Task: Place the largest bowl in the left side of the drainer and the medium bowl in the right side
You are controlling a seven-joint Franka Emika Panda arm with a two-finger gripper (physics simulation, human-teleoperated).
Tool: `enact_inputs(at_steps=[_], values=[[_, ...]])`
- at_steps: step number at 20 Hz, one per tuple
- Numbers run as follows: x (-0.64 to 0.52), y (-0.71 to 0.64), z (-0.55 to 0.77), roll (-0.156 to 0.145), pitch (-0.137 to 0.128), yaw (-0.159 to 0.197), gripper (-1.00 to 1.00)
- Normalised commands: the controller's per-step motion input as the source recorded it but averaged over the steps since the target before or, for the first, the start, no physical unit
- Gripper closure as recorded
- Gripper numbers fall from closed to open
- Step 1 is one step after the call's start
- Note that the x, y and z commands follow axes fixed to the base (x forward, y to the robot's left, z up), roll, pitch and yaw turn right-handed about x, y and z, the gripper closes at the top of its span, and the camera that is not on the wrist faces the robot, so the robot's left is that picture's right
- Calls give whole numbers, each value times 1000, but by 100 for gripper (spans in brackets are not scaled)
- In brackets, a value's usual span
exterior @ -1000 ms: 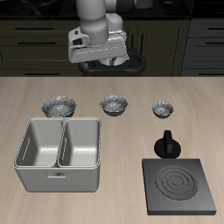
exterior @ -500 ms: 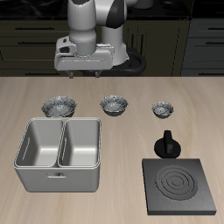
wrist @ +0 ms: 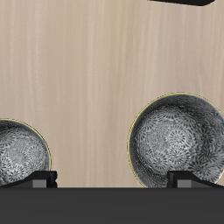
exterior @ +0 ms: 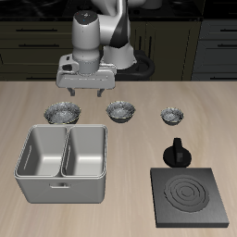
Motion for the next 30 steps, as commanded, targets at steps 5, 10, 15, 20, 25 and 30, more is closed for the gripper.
enact_inputs(at_steps=[5,10,15,20,25,30], values=[[-62,-106,-366,-20,24,-15,-100],[-51,-283,-219,-47,30,-26,-100],[5,-108,-128,-34,14,4,-100],[107,-30,-420,-13,69,11,-100],[80,-19,-353,20,59,-17,100],[49,49,-25,25,14,-11,100]])
